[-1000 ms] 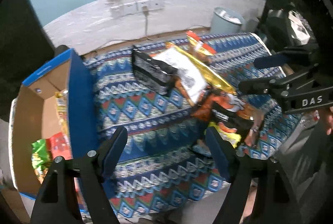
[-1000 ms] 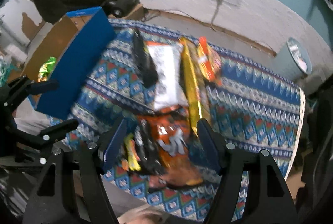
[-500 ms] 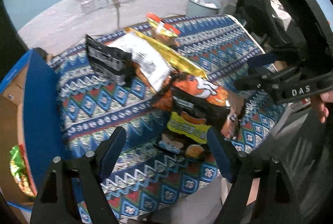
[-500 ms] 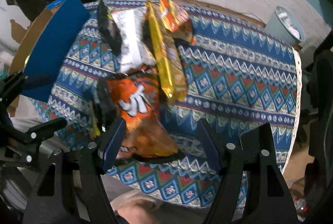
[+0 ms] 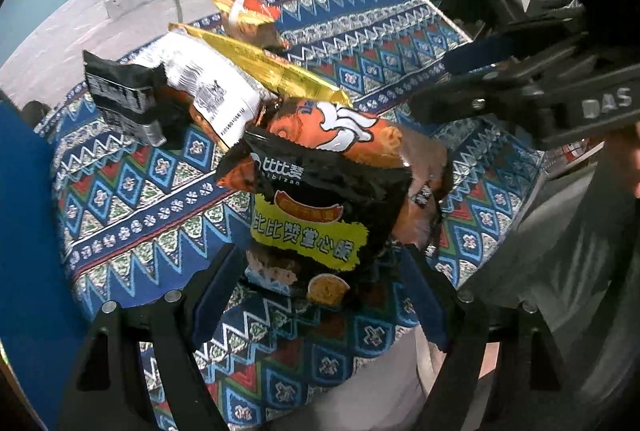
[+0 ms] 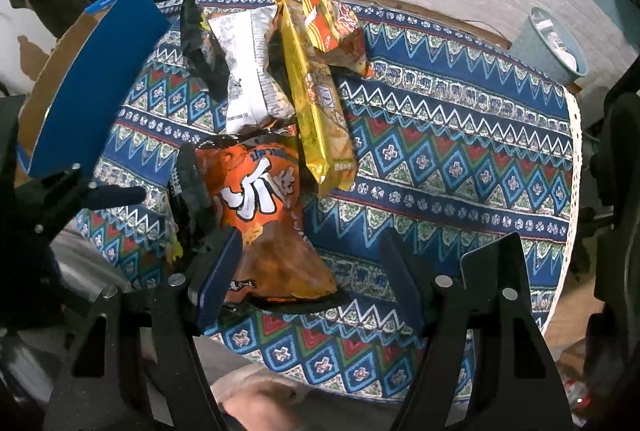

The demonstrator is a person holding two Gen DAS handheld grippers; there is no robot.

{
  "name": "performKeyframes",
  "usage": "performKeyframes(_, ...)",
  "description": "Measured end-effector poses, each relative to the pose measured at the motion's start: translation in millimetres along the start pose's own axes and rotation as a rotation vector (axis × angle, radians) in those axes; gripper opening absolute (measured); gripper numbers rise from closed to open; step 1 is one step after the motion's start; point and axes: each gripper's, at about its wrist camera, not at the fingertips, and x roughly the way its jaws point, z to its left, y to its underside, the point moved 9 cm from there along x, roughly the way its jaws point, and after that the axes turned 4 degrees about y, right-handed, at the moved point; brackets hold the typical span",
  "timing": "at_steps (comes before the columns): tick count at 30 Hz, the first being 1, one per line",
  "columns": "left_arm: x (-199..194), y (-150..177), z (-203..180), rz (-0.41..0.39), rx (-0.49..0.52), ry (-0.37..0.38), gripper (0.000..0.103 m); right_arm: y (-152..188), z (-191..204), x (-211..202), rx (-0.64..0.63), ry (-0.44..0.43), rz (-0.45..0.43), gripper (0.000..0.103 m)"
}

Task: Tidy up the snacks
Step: 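Grasp the black snack bag with the left tool while the right tool grasps the orange bag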

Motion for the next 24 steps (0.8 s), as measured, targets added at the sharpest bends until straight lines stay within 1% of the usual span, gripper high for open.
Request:
performKeyframes(5,19.6,-6.8,8.4,0.019,-0.026,0.019,0.082,-0.5,-2.2,6.0,0.003,-0.002,0.011,0.071)
performKeyframes(9,24.7,-11.6,15.0,0.004,-0.022,0.019,0.082,-1.6,-3.7,11.1,0.008,-0.001,0.021,0.071)
performKeyframes(10,24.7,-12.4,16.6,0.002,-0.027,0.019,0.080,-2.2,-3.6,12.5,0.010,0.000,0.022,0.071)
performKeyframes(11,24.4,-13.5,18.4,-0.003,-0.033,0.022,0.072,-3.3,-3.0,13.5,0.011,-0.001,0.023,0.071)
performKeyframes(12,23.5,-13.5,21.8,-0.005,-0.037,0.014,0.067,-4.9,-1.6,15.4,0.011,-0.004,0.026,0.071)
performKeyframes(16,16.6,-13.9,27.2,-0.027,-0.046,0.008,0.061,-8.7,6.0,21.6,0.000,-0.015,0.038,0.071)
performKeyframes(19,10.3,-10.6,35.2,-0.027,-0.054,-0.031,0.057,-8.7,13.8,26.7,-0.018,-0.025,0.051,0.072)
performKeyframes(20,9.1,-9.5,38.0,-0.024,-0.060,-0.039,0.055,-8.7,16.3,28.4,-0.021,-0.030,0.055,0.073)
performKeyframes(21,7.2,-7.8,41.3,-0.024,-0.067,-0.043,0.054,-8.7,18.8,30.6,-0.022,-0.036,0.060,0.076)
performKeyframes(24,1.2,-4.1,54.1,-0.025,-0.098,-0.064,0.052,-7.6,25.2,36.7,-0.027,-0.051,0.074,0.078)
